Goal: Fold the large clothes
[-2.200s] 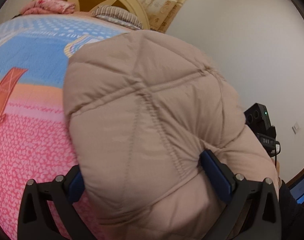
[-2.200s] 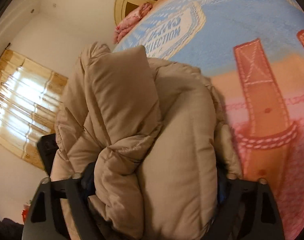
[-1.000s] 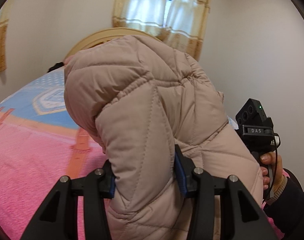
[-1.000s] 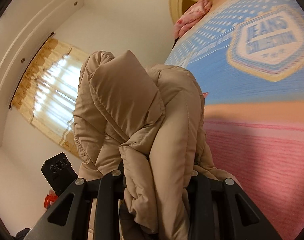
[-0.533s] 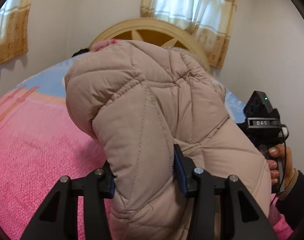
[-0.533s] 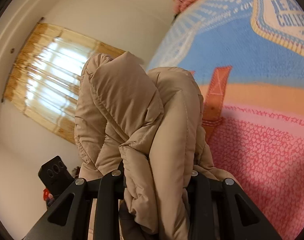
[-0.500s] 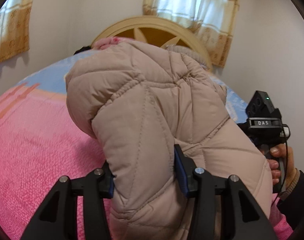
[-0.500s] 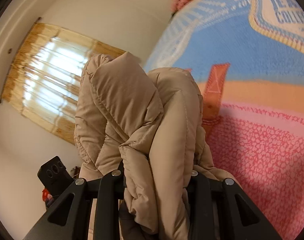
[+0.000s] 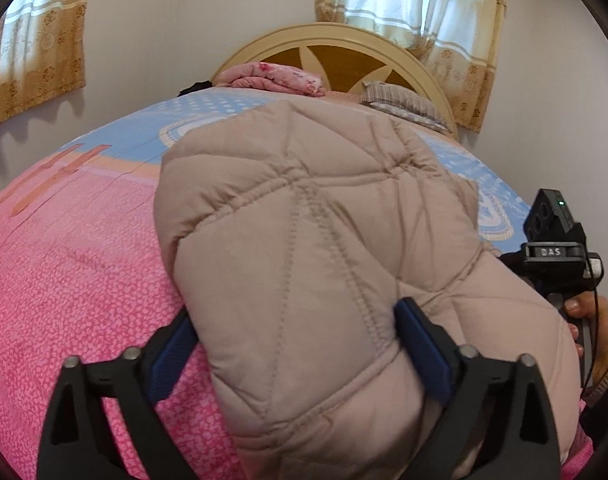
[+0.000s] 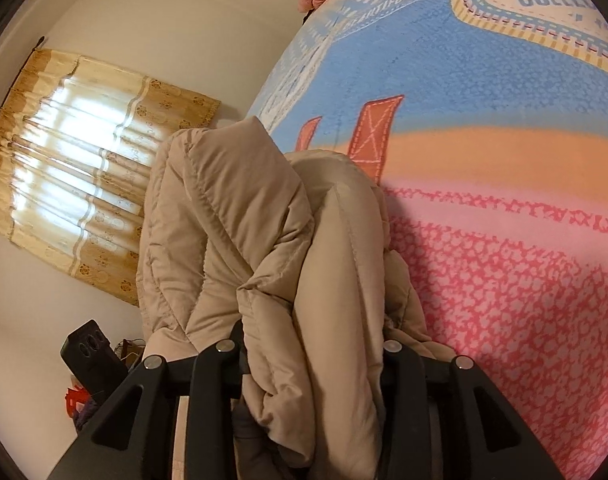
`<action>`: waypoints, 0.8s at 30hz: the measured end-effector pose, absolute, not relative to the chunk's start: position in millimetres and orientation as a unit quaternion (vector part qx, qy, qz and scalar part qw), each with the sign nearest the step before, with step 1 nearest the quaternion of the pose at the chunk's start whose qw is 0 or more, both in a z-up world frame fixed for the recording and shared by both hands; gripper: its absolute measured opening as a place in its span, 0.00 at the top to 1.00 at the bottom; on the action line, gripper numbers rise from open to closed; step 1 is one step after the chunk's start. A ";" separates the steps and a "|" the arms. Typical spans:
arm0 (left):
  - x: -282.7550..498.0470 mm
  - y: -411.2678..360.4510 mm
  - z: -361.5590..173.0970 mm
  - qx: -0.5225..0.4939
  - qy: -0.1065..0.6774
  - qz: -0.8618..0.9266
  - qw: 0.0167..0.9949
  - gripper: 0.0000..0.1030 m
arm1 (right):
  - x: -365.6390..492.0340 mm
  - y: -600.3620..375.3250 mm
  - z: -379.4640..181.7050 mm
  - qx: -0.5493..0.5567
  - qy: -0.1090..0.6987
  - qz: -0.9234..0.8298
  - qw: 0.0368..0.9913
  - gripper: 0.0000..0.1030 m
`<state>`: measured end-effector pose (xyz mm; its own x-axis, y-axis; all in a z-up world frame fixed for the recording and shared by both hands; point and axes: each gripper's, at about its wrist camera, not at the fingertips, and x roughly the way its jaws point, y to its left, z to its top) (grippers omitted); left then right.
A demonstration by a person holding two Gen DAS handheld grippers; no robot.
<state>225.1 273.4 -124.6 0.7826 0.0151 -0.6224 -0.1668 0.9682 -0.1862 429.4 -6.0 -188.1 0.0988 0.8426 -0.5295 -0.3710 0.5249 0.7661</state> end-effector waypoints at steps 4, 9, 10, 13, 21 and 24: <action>216.8 278.5 -118.3 -0.113 0.327 0.053 0.937 0.00 | 425.9 -5.1 -182.3 0.208 0.508 0.419 0.724 0.58; 208.9 267.8 -104.3 -0.067 0.322 0.080 0.941 0.00 | 417.2 -2.2 -160.2 0.186 0.499 0.404 0.744 0.48; 206.6 267.4 -102.5 -0.064 0.320 0.081 0.942 0.00 | 414.1 -2.5 -154.1 0.177 0.495 0.401 0.750 0.47; 194.4 265.7 -88.7 -0.059 0.304 0.082 0.947 0.00 | 401.7 -7.1 -130.6 0.156 0.474 0.390 0.774 0.44; 152.7 261.8 -51.4 -0.054 0.255 0.090 0.961 0.00 | 343.0 -33.4 -52.6 0.127 0.383 0.383 0.831 0.36; 140.4 261.2 -43.9 -0.055 0.244 0.095 0.963 0.00 | 306.7 -32.6 -29.0 0.107 0.348 0.384 0.848 0.36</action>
<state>140.4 261.2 -43.9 0.8624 0.1565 -0.4814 -0.2107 0.9757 -0.0603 306.7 -32.6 -29.0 0.4627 0.7258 -0.5091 -0.5765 0.6826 0.4491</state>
